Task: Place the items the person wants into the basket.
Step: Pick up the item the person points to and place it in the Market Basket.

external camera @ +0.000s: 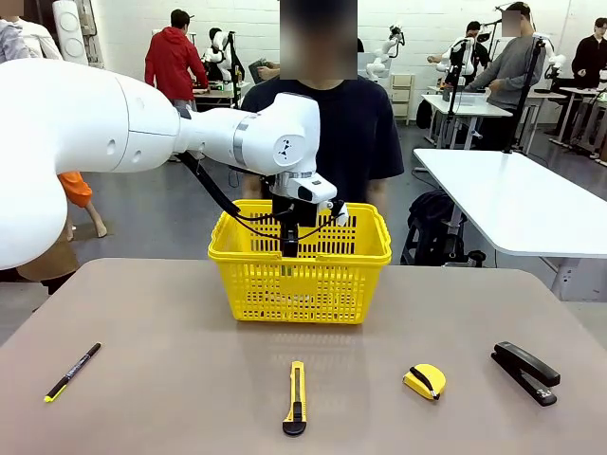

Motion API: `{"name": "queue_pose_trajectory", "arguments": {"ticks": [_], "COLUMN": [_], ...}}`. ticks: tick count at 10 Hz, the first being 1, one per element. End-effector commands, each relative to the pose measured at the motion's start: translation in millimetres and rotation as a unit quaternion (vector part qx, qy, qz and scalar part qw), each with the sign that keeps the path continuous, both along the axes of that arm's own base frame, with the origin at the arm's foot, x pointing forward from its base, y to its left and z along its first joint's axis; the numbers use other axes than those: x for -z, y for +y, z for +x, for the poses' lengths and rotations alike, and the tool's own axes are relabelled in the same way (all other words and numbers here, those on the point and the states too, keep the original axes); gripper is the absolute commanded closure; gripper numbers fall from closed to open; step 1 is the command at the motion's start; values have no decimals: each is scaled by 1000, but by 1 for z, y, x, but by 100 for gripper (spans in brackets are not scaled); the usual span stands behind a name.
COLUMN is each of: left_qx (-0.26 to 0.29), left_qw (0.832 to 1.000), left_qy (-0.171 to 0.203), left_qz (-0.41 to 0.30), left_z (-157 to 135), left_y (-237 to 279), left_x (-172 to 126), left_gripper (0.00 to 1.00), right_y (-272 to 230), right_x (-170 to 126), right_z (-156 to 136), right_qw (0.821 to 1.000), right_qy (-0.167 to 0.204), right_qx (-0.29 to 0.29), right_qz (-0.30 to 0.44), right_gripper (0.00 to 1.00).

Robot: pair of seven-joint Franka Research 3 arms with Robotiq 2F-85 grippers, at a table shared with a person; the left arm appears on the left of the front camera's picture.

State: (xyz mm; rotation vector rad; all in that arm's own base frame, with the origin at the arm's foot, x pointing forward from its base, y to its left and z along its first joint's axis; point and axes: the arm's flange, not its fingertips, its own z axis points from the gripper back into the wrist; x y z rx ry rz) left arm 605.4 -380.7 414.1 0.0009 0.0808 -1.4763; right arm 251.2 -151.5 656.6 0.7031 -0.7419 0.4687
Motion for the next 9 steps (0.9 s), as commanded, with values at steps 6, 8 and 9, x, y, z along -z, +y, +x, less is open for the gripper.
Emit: {"name": "queue_pose_trajectory", "arguments": {"ticks": [6, 8, 9], "left_qx": [-4, -13, -9], "left_qw": [1000, 1000, 1000], "left_qy": [-1, 6, 1], "left_qz": [9, -4, -18], "left_z": [0, -5, -19], "left_y": [-2, 3, 12], "left_x": [-5, -23, -52], "left_gripper": [0, 0, 0], "right_y": [0, 0, 0], "right_x": [1, 1, 1], "right_z": [1, 1, 1], "right_qw": [1000, 1000, 1000], "right_qy": [-1, -1, -1], "right_qx": [-4, -4, -4], "right_qz": [4, 4, 4], "right_gripper": [0, 0, 0]}}
